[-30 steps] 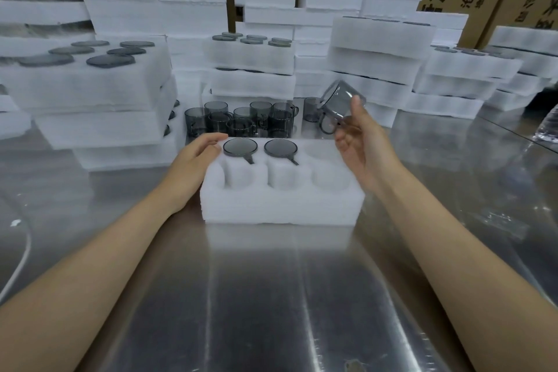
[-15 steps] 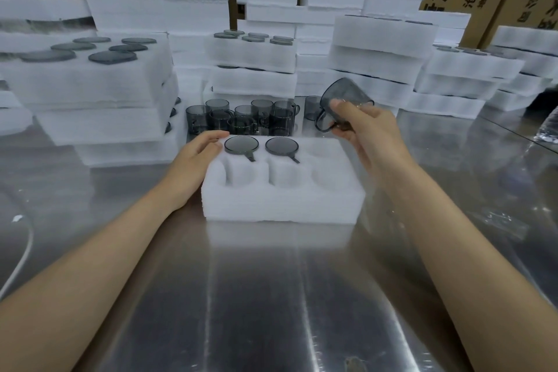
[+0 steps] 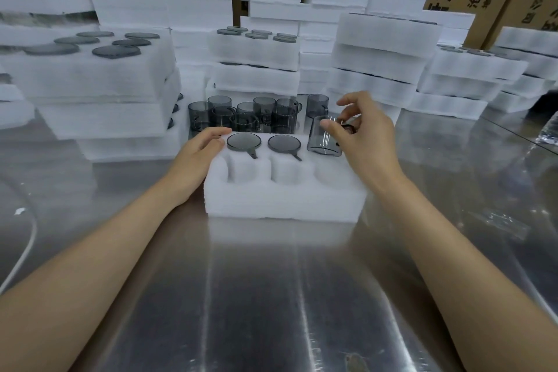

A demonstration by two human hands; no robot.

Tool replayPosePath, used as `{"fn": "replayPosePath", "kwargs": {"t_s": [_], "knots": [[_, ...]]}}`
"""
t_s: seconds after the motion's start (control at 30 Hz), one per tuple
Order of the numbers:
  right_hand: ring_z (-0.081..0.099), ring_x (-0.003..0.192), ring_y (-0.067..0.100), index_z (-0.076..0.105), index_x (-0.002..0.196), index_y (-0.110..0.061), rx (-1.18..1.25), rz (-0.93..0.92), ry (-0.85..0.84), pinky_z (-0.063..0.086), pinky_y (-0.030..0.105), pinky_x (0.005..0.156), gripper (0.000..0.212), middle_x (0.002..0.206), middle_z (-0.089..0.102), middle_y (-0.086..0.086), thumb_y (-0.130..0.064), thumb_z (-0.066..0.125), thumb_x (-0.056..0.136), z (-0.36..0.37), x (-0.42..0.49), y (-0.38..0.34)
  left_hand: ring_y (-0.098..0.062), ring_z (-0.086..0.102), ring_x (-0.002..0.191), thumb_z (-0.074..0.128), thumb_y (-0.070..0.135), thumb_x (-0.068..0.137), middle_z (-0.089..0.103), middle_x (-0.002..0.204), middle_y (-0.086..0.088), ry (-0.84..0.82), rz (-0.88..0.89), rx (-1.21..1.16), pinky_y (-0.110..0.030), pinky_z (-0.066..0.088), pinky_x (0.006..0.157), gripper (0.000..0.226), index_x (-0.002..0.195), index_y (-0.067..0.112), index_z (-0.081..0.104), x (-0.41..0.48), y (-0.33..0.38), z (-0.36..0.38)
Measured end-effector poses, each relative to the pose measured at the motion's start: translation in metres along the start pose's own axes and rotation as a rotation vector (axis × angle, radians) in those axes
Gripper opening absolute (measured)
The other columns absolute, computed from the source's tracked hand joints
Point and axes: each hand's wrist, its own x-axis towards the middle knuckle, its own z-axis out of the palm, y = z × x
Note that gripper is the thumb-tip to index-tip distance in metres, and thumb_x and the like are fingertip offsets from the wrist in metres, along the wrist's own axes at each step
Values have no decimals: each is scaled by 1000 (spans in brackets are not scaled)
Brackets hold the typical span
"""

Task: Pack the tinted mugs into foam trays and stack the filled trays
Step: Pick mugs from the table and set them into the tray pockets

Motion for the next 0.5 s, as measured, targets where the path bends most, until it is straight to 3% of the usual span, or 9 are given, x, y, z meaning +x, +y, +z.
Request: {"fn": "replayPosePath", "kwargs": {"t_s": [0.17,0.23,0.27,0.33,0.5], "knots": [[49,75,2,70,106,-6,-159,-144,-20,37,3,71,19,94,51,-1,-12,68,88,-2,1,1,4,57,101,44,20,101,63,115,16,-3,3,4,-18,42,81,26,117,31,61,0,0,0],[54,80,13,69,107,-5,-231,-197,-80,43,13,75,19,96,50,0,-11,65,90,-1,0,3,5,57,100,44,20,101,63,114,16,-2,2,4,-16,42,80,26,116,31,61,0,0,0],[55,83,18,69,108,-6,-287,-220,-123,46,25,77,19,99,51,0,-13,64,91,-1,-1,4,5,58,98,44,19,101,63,113,15,-3,1,3,-15,42,79,26,117,30,61,0,0,0],[54,81,19,67,105,-12,-369,-253,-188,49,39,74,16,103,51,-2,-18,63,91,-2,-1,6,5,58,96,45,20,101,64,112,15,-4,-2,4,-13,42,77,25,117,30,62,0,-1,0],[47,74,10,65,96,-22,-396,-266,-231,46,34,68,10,100,51,-11,-31,64,90,-2,-3,9,3,59,97,45,20,101,64,110,15,2,-8,8,-13,43,77,26,118,29,61,0,0,0]]}}
